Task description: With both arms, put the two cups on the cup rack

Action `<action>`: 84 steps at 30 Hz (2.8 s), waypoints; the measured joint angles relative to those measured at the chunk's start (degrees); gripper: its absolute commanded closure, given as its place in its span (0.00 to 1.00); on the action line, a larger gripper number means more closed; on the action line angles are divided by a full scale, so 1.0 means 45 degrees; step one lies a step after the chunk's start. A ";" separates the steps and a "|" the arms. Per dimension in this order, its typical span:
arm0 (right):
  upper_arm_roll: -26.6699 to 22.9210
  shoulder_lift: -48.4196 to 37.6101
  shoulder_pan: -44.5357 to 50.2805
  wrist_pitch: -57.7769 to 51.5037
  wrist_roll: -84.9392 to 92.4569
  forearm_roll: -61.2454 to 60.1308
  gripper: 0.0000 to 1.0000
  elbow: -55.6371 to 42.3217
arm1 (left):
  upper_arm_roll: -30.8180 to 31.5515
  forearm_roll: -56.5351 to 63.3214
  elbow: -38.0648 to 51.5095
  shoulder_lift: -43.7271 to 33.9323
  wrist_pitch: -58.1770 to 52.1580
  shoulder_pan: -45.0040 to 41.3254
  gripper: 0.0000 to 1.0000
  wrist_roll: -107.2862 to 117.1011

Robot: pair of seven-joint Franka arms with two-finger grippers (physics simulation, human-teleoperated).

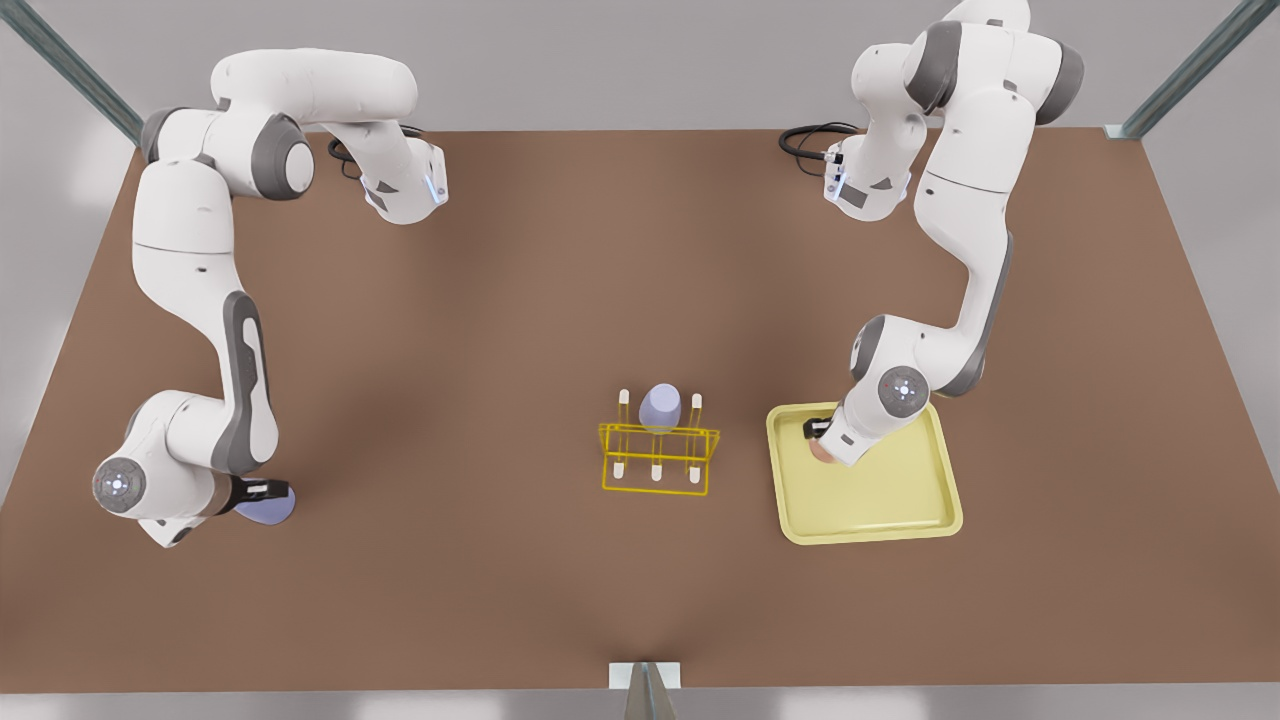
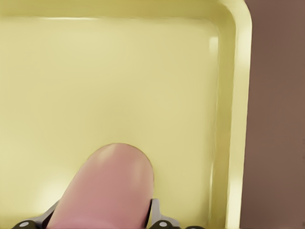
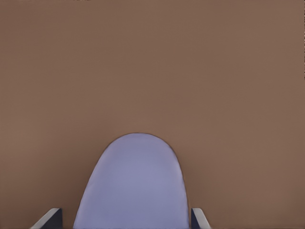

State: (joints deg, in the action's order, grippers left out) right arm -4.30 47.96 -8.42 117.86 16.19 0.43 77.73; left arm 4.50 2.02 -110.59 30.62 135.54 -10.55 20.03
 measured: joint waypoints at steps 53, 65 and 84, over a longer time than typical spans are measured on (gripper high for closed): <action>0.0041 -0.0025 -0.0169 0.0876 -0.1043 -0.0304 0.00 0.0477 | 0.0379 -0.0109 1.1172 0.3182 -0.5915 -0.4083 0.18 0.4555; 0.0032 0.0001 -0.0231 0.0913 -0.1058 -0.0392 0.00 0.0429 | 0.0265 -0.0069 1.1186 0.2660 -0.6474 -0.3929 0.00 0.6001; 0.0091 -0.0081 -0.0312 0.0861 -0.1025 -0.0545 0.22 0.0516 | -0.0026 0.0010 0.8276 -0.3212 -1.2322 0.0883 0.00 -0.0462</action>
State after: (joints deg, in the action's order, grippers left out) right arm -3.89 47.60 -9.82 121.73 11.57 -2.02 80.05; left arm 4.38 2.07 -73.35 16.17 80.09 -6.57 17.96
